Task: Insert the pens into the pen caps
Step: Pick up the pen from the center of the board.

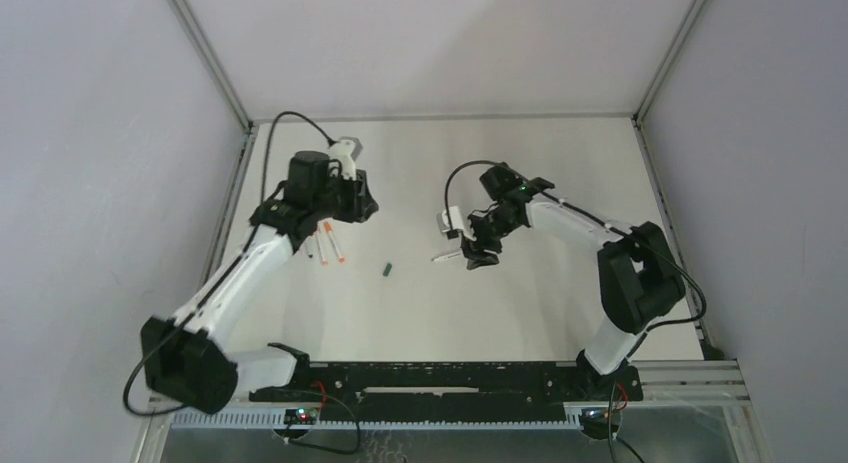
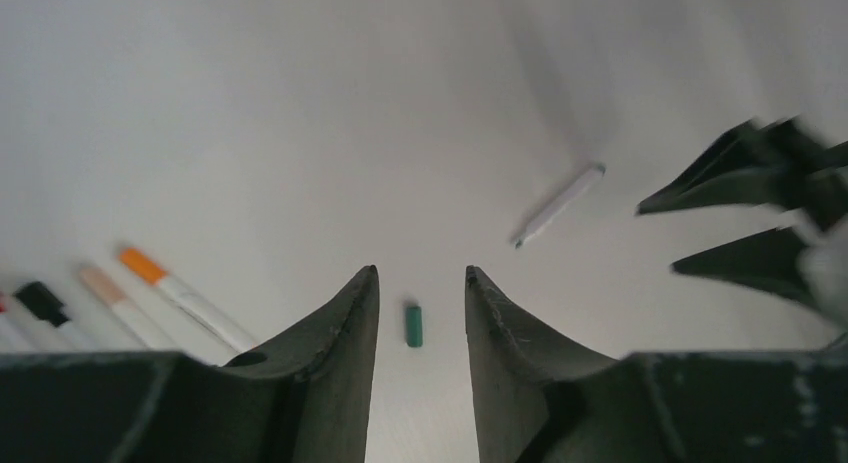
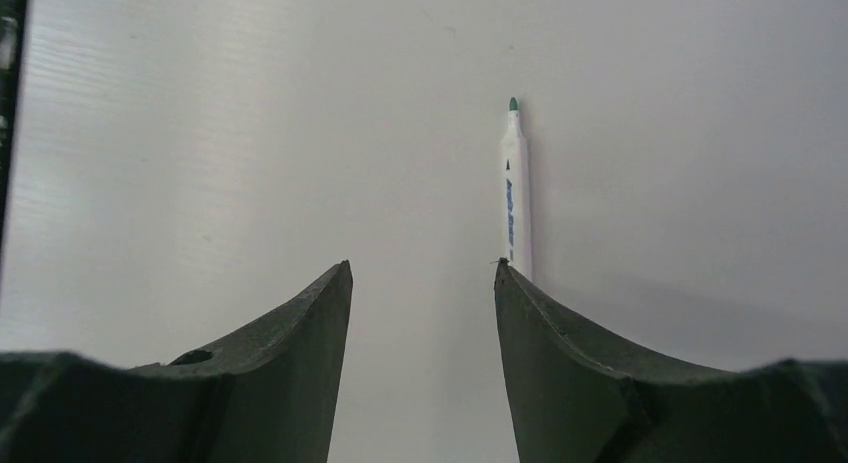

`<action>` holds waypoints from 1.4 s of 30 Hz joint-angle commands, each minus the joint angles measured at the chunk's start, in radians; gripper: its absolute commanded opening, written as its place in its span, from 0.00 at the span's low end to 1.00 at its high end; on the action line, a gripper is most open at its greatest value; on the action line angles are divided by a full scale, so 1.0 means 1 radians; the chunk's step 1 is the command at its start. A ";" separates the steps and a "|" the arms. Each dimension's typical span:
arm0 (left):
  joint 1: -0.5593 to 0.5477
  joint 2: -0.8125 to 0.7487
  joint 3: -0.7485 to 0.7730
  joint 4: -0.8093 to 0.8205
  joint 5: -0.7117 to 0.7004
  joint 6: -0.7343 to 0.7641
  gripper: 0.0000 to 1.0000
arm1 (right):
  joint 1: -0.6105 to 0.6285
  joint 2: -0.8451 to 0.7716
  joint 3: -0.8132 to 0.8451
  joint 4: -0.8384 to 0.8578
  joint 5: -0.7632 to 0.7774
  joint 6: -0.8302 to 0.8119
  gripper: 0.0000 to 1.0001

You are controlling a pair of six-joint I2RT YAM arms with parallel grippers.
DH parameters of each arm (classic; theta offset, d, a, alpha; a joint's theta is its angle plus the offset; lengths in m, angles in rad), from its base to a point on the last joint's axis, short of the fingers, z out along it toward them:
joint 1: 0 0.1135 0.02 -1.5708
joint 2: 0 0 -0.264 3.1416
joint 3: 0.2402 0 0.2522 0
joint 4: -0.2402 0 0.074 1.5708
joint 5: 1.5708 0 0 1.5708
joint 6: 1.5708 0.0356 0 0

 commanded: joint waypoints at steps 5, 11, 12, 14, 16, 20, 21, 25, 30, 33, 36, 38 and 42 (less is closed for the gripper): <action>0.064 -0.254 -0.153 0.229 -0.107 -0.126 0.49 | 0.104 0.125 0.068 0.144 0.216 0.058 0.63; 0.102 -0.364 -0.267 0.311 -0.112 -0.204 0.49 | 0.123 0.199 0.122 0.158 0.270 0.105 0.61; 0.104 -0.389 -0.277 0.315 -0.122 -0.199 0.49 | 0.124 0.213 0.130 0.155 0.274 0.108 0.61; 0.106 -0.424 -0.287 0.315 -0.146 -0.194 0.50 | 0.129 0.238 0.145 0.143 0.280 0.107 0.59; 0.110 -0.456 -0.292 0.315 -0.165 -0.191 0.52 | 0.135 0.261 0.158 0.124 0.287 0.102 0.58; 0.115 -0.515 -0.309 0.328 -0.207 -0.201 0.58 | 0.147 0.289 0.174 0.096 0.307 0.093 0.54; 0.115 -0.528 -0.316 0.337 -0.211 -0.205 0.61 | 0.148 0.295 0.178 0.087 0.312 0.092 0.52; 0.116 -0.576 -0.362 0.396 -0.257 -0.250 0.84 | 0.152 0.325 0.212 0.036 0.337 0.096 0.44; 0.121 -0.602 -0.411 0.471 -0.207 -0.311 1.00 | 0.152 0.354 0.229 -0.006 0.372 0.116 0.33; 0.121 -0.589 -0.431 0.545 -0.116 -0.337 0.98 | 0.152 0.362 0.224 -0.017 0.399 0.138 0.25; 0.121 -0.571 -0.461 0.618 -0.044 -0.371 0.93 | 0.150 0.366 0.217 -0.024 0.421 0.171 0.14; 0.121 -0.560 -0.492 0.694 0.008 -0.407 0.91 | 0.148 0.366 0.215 -0.022 0.435 0.216 0.07; 0.121 -0.526 -0.561 0.849 0.086 -0.490 0.88 | 0.114 0.331 0.215 -0.028 0.365 0.304 0.00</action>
